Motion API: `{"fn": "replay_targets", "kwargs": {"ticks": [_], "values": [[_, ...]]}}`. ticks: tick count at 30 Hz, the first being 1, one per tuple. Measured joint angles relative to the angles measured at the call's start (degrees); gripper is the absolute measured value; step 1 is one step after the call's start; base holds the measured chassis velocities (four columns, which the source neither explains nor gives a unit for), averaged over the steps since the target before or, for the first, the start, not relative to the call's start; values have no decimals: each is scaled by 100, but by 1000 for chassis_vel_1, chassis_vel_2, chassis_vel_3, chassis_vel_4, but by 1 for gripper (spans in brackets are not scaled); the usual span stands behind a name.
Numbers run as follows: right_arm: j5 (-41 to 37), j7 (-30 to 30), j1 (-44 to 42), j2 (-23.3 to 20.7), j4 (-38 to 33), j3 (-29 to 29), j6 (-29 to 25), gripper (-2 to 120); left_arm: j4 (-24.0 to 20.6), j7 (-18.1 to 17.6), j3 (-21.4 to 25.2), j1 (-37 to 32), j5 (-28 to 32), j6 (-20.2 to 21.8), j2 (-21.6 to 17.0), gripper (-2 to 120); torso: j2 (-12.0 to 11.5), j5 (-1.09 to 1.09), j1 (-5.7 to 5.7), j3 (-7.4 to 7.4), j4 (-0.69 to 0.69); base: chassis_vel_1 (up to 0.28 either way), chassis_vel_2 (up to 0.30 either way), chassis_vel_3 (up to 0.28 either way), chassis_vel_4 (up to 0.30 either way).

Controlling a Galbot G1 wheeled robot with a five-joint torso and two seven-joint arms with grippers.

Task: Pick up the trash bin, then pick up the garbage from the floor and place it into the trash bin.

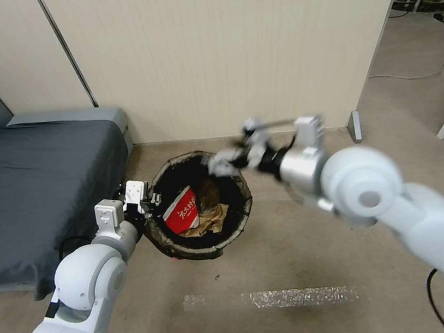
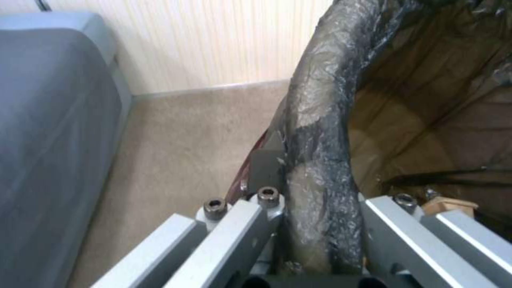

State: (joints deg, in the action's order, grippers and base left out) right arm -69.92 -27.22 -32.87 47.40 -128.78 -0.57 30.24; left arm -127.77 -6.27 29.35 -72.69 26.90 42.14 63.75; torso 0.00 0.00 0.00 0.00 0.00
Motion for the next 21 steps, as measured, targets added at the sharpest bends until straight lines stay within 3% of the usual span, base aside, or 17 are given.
{"fn": "replay_targets", "kwargs": {"ticks": [2,3,5,6,9,10,12,14,16,19,21], "values": [[322,-3,-81,-71,-3,-259,-25,100,-56,-29,13,-15,14,0,-5,1,0,0,0,0,-1,0,0,0,0],[1051,-40,-353,-196,-2,-940,-103,100,-162,-51,49,-37,33,0,-18,1,0,1,0,0,-1,0,0,0,0],[1682,-101,-805,-245,45,-1802,-169,100,-221,-67,112,-62,37,0,-34,1,0,1,0,0,-1,0,0,0,0],[1682,-101,-805,-245,45,-1802,-169,100,-221,-67,112,-62,37,0,-34,1,0,1,0,0,-1,0,0,0,0],[3347,225,-1962,-42,101,-3171,-616,100,-323,-69,216,-180,-99,0,8,1,0,1,0,0,-1,0,0,0,0],[3347,225,-1962,-42,101,-3171,-616,100,-323,-69,216,-180,-99,0,8,1,0,1,0,0,-1,0,0,0,0],[4172,516,-2665,349,14,-3898,-896,100,-430,-132,246,-274,-160,0,64,1,1,1,0,0,-1,0,0,0,0],[4503,594,-3374,816,-171,-4356,-1014,100,-515,-175,246,-343,-189,0,87,1,1,-2,0,0,0,0,0,0,0],[4616,621,-3657,1061,-230,-4482,-1059,100,-539,-195,247,-360,-203,0,94,1,1,0,0,-1,-1,0,0,0,0],[5527,862,-4527,2194,-288,-4770,-1527,100,-556,-248,248,-427,-270,0,115,1,1,1,-1,0,-4,0,0,0,0],[5758,935,-4629,2411,-285,-4819,-1646,100,-556,-277,248,-444,-274,0,127,1,0,0,0,-1,-3,0,0,0,0]]}}
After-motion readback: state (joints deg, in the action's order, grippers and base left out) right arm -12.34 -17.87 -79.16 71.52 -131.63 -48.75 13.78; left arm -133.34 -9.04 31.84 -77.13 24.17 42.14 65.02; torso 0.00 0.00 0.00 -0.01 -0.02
